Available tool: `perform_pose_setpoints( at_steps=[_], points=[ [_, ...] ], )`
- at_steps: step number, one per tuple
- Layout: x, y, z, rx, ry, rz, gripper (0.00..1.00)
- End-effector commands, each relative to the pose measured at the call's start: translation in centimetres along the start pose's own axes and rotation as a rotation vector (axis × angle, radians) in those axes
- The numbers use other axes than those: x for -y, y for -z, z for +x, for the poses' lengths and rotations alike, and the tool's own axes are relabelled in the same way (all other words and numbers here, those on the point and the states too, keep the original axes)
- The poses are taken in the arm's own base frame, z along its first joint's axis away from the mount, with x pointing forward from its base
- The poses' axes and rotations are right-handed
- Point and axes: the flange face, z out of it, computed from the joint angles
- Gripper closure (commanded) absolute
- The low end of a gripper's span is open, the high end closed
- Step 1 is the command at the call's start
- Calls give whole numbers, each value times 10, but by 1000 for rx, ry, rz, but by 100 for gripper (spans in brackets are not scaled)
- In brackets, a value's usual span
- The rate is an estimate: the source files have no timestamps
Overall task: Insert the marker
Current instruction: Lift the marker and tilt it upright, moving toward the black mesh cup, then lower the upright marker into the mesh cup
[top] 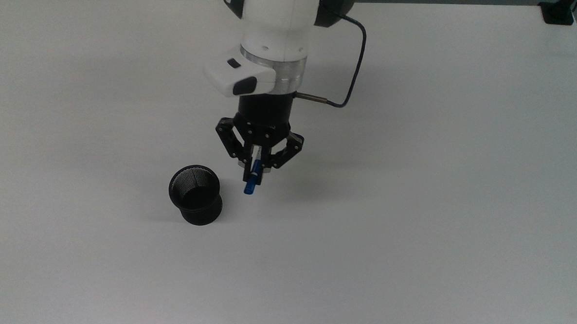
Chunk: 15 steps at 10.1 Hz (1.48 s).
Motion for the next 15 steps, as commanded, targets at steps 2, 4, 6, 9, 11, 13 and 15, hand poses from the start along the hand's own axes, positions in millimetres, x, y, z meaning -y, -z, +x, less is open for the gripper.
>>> perform_pose_setpoints(
  at_steps=[2, 4, 6, 9, 11, 13, 15],
  points=[
    [-82, 14, 23, -180, -45, -52, 81],
    [-99, -10, 21, -240, -38, -46, 80],
    [-104, -33, 16, -240, -24, -50, 80],
    [-101, -38, 14, -234, -31, -45, 82],
    [-100, -37, 15, -237, -31, -43, 82],
    [-101, -18, 21, -261, -36, -41, 82],
    [-106, 15, 20, -280, -43, -43, 82]
  ],
)
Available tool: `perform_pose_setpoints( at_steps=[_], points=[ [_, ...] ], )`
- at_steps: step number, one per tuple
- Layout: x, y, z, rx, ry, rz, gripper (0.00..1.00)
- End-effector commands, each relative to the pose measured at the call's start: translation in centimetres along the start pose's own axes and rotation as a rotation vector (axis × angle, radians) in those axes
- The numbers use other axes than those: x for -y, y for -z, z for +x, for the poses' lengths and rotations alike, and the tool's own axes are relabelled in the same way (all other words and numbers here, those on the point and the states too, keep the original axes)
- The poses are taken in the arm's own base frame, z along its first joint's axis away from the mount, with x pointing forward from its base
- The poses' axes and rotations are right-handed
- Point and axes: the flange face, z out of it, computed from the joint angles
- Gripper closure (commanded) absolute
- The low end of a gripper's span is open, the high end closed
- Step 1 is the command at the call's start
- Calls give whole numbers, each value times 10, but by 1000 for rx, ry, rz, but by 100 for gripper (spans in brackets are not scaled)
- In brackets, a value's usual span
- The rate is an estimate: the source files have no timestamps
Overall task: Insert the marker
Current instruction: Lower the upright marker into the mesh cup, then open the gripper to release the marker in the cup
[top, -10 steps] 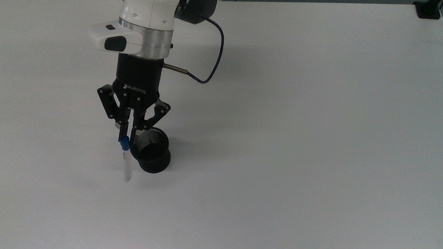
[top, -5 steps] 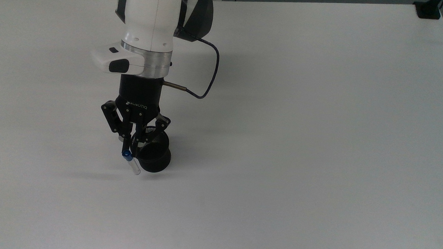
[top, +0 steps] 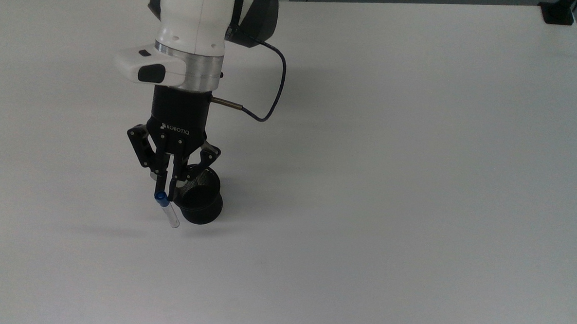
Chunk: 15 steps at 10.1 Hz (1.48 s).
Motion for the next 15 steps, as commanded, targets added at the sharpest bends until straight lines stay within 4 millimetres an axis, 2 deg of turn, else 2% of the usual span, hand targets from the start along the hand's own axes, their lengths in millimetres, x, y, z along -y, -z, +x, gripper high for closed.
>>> perform_pose_setpoints(
  at_steps=[1, 3, 6, 7, 8, 9, 11, 13, 14, 15],
  points=[
    [-8, 43, -1, -24, -14, -7, 82],
    [-6, 56, -17, 1, -1, -5, 82],
    [8, 41, -49, 96, 29, -14, 82],
    [14, 39, -54, 105, 38, -10, 81],
    [15, 35, -58, 116, 37, -11, 36],
    [16, 34, -58, 121, 35, -12, 4],
    [47, 47, -55, 150, 63, -6, 0],
    [79, 64, -57, 273, 93, -50, 0],
    [100, 78, -63, 328, 119, -59, 0],
    [111, 96, -68, 380, 130, -67, 0]
  ],
)
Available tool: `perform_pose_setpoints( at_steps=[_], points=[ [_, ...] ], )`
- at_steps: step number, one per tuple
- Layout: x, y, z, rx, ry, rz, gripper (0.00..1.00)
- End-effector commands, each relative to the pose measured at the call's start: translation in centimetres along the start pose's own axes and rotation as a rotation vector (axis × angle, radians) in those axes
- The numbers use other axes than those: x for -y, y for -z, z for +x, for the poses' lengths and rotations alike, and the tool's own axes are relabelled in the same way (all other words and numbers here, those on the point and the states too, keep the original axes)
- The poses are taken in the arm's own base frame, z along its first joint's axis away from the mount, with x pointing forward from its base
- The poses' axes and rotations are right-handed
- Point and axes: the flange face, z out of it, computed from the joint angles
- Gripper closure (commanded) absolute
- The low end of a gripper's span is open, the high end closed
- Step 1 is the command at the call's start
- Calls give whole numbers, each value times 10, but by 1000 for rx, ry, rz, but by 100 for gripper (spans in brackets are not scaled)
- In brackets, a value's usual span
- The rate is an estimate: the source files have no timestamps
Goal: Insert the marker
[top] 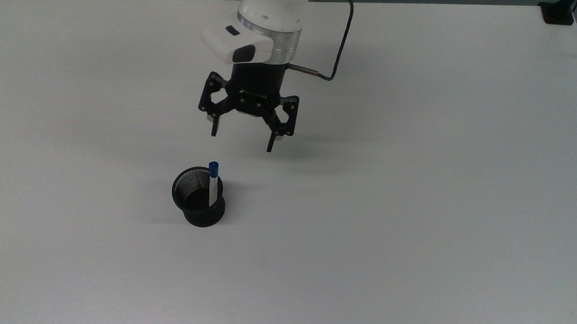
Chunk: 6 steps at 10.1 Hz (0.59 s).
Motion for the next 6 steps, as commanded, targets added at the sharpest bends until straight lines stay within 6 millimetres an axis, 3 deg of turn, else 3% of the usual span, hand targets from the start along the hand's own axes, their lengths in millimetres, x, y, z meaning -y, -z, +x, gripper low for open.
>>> perform_pose_setpoints(
  at_steps=[1, 3, 5, 6],
  points=[
    [23, 58, -19, 125, 15, 22, 0],
    [14, 112, -30, 245, 123, 121, 0],
    [-10, 123, -46, 373, 159, 113, 0],
    [-38, 124, -49, 437, 108, 120, 0]
  ],
)
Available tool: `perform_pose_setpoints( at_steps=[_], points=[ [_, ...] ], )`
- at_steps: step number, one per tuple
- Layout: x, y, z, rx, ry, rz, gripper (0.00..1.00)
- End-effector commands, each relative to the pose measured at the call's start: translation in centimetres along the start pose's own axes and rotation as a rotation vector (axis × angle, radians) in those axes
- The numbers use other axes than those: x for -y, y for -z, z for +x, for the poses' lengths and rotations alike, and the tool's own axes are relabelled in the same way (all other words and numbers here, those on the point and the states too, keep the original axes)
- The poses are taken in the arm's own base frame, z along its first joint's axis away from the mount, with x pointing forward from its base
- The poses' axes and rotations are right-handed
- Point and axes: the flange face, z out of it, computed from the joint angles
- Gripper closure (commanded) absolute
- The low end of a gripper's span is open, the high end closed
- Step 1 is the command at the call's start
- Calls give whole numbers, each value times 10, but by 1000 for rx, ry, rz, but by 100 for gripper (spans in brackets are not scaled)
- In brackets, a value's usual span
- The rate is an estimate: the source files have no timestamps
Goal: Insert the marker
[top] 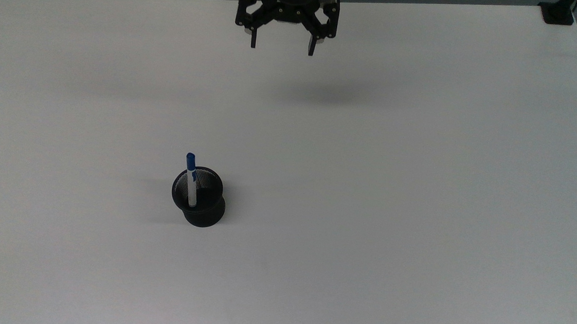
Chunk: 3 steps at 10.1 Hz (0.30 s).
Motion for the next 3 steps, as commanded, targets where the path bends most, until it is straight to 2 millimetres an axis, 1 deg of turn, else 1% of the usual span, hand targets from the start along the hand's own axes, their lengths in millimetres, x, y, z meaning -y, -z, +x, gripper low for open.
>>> perform_pose_setpoints(
  at_steps=[1, 2, 3],
  points=[
    [-57, 8, -23, 126, -42, 56, 0],
    [-63, 20, -29, 117, -27, 58, 0],
    [-68, 19, -29, 119, -39, 57, 0]
  ],
)
